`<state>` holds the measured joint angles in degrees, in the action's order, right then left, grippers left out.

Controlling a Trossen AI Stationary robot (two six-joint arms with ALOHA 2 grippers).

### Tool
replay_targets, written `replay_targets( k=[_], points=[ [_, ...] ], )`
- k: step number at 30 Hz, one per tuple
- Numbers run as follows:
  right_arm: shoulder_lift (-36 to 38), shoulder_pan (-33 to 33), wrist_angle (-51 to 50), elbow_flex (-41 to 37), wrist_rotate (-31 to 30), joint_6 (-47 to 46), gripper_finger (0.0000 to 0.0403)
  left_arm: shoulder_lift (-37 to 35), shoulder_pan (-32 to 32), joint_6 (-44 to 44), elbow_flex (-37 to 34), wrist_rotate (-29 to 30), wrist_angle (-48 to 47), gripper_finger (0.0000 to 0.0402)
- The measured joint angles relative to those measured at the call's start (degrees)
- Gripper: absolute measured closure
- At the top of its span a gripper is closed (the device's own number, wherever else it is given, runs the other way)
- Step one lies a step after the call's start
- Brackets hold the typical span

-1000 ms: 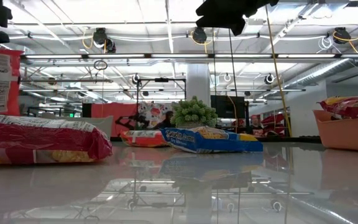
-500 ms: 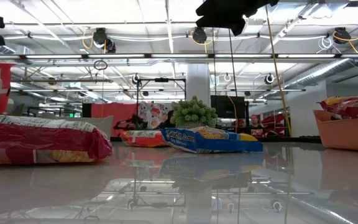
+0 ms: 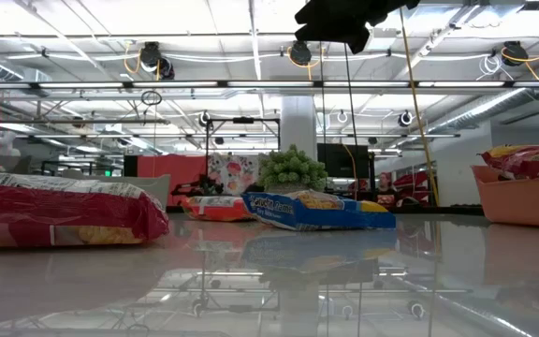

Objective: Sort Maruchan noodles
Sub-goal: Put the orange bag into the black bin

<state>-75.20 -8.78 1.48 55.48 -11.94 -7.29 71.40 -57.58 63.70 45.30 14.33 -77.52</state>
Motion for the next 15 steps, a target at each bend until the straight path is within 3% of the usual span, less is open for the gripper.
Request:
replay_targets(
  k=[7, 15],
  points=[
    [0.0, 0.0, 0.0, 0.0, 0.0, 0.0, 0.0241, 0.0, -2.06, 4.61, 0.0, -0.23, 1.59, 0.016],
    [0.0, 0.0, 0.0, 0.0, 0.0, 0.01, 0.0241, -0.29, -2.23, 3.21, 0.02, -5.54, 8.64, 0.0151]
  ],
)
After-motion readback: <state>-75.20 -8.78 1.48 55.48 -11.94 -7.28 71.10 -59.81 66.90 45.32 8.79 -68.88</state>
